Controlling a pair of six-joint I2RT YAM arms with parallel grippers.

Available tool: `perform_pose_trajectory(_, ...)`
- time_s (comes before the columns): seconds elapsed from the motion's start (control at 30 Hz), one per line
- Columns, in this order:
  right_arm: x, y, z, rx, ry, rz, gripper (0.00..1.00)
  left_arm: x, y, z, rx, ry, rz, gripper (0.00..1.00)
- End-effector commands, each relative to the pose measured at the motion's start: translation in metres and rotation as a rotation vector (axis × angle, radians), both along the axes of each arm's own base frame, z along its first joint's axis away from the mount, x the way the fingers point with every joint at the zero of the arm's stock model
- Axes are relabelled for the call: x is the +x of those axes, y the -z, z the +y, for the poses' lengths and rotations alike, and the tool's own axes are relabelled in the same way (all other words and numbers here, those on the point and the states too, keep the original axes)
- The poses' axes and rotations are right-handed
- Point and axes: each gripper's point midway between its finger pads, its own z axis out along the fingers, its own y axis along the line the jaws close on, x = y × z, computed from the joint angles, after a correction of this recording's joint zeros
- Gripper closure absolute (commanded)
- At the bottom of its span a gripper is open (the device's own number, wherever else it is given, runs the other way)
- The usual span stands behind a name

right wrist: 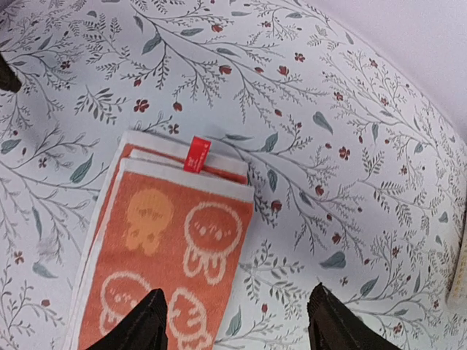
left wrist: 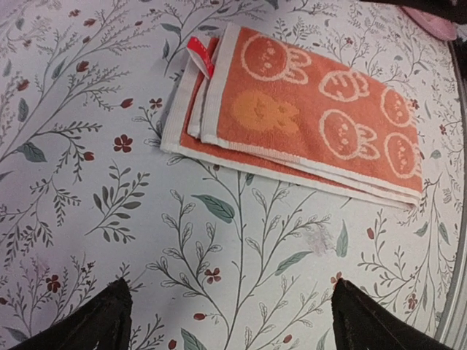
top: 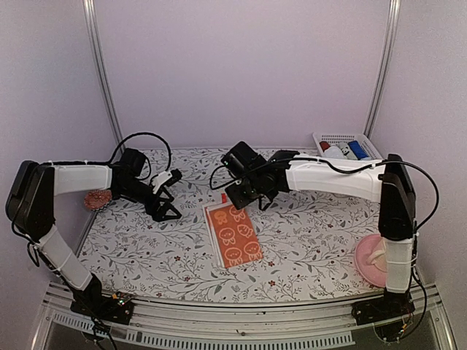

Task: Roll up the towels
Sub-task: Rotate the towel at the center of the board.

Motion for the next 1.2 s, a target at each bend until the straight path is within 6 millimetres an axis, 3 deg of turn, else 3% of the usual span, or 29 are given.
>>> perform_pose_trajectory(0.0,0.054,0.038,-0.001,-0.106,0.022,-0.042,0.36,-0.004,-0.003,-0.004,-0.029,0.043,-0.021,0.06)
perform_pose_trajectory(0.23,0.093,0.073,-0.001,-0.103,0.029,-0.009,0.38,-0.006,0.001,-0.004,-0.034,0.046,-0.021,0.10)
perform_pose_trajectory(0.3,0.095,0.096,0.000,-0.117,0.020,0.020,0.38,-0.006,0.002,-0.004,-0.034,0.047,-0.019,0.10)
perform_pose_trajectory(0.5,0.099,0.124,-0.010,-0.143,0.043,0.059,0.38,-0.005,0.002,-0.002,-0.019,0.046,-0.031,0.11)
perform_pose_trajectory(0.7,0.104,0.098,-0.030,-0.139,0.141,0.001,0.38,-0.003,0.002,-0.003,-0.018,0.042,-0.037,0.11)
perform_pose_trajectory(0.77,0.103,0.070,-0.031,-0.095,0.153,-0.031,0.39,-0.003,0.001,-0.003,-0.019,0.043,-0.037,0.10)
perform_pose_trajectory(0.9,0.098,0.038,-0.023,0.007,0.123,-0.059,0.40,-0.003,0.000,-0.003,-0.021,0.043,-0.046,0.10)
perform_pose_trajectory(1.03,0.088,0.026,-0.004,0.103,0.043,-0.037,0.40,-0.004,-0.001,-0.003,-0.022,0.045,-0.047,0.10)
perform_pose_trajectory(1.17,0.082,0.037,0.014,0.116,-0.020,-0.002,0.40,-0.005,-0.002,-0.003,-0.022,0.051,-0.055,0.08)
